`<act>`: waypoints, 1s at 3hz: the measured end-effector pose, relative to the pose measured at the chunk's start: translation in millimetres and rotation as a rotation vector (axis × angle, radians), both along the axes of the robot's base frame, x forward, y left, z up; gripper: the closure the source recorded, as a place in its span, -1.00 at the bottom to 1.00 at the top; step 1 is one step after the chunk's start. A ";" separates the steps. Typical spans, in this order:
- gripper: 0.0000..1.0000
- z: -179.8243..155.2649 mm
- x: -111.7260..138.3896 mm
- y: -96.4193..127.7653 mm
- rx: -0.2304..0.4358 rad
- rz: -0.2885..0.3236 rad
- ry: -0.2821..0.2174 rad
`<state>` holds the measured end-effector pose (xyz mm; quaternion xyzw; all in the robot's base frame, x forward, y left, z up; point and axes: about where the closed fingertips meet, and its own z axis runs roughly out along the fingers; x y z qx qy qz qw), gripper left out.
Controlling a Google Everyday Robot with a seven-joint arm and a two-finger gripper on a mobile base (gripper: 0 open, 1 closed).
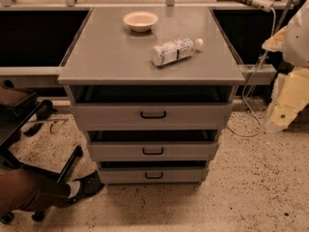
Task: Open top drawer
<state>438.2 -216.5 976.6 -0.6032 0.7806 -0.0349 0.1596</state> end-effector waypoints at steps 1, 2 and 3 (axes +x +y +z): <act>-1.00 0.0 0.0 0.0 0.000 0.000 0.000; -1.00 -6.4 2.3 4.6 0.017 0.008 -0.014; -1.00 -49.4 11.7 24.8 0.094 0.022 0.001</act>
Offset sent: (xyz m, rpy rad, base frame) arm 0.0062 0.0111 -0.0226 0.0450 -0.0154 0.0230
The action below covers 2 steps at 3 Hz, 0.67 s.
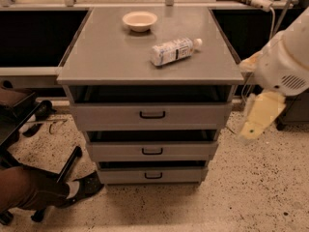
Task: Open top drawer
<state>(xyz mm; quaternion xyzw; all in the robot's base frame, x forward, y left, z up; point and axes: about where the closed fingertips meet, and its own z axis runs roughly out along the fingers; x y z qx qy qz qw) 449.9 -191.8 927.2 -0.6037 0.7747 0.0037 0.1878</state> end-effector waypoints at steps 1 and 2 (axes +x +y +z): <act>-1.00 -49.3 9.5 34.2 0.082 0.028 0.013; -1.00 -49.3 9.5 34.2 0.082 0.028 0.013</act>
Offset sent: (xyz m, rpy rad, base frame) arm 0.0066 0.0256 -0.0386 0.0646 0.0174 0.0225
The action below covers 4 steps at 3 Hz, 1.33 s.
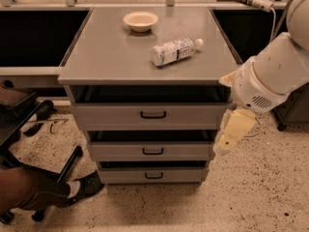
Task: Open top drawer
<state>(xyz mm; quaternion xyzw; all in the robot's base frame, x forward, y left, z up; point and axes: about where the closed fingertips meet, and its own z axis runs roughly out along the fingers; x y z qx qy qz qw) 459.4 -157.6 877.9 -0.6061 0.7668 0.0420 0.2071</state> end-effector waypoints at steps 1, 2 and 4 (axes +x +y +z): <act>-1.00 -26.2 5.7 -1.0 0.001 -0.020 -0.019; -1.00 -92.5 28.7 7.2 -0.031 -0.024 -0.038; -1.00 -144.0 56.8 12.6 -0.054 -0.029 -0.086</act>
Offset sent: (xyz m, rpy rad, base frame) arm 0.0682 0.0137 -0.1750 -0.0830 -0.0946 -0.0344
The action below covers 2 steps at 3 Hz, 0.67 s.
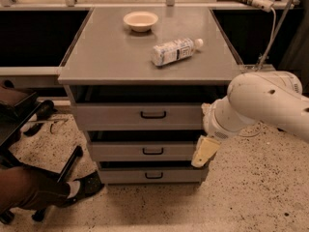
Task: Open top drawer
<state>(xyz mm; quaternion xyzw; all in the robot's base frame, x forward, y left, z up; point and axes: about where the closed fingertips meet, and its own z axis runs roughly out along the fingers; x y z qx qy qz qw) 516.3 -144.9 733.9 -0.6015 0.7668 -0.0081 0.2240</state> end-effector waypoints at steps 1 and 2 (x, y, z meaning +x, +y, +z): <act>-1.00 -11.3 21.7 6.1 0.007 -0.016 -0.039; -1.00 -21.0 57.6 9.1 0.027 -0.060 -0.114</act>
Offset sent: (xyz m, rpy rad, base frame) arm 0.1043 0.0112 -0.0320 0.0572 -0.2145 -0.1217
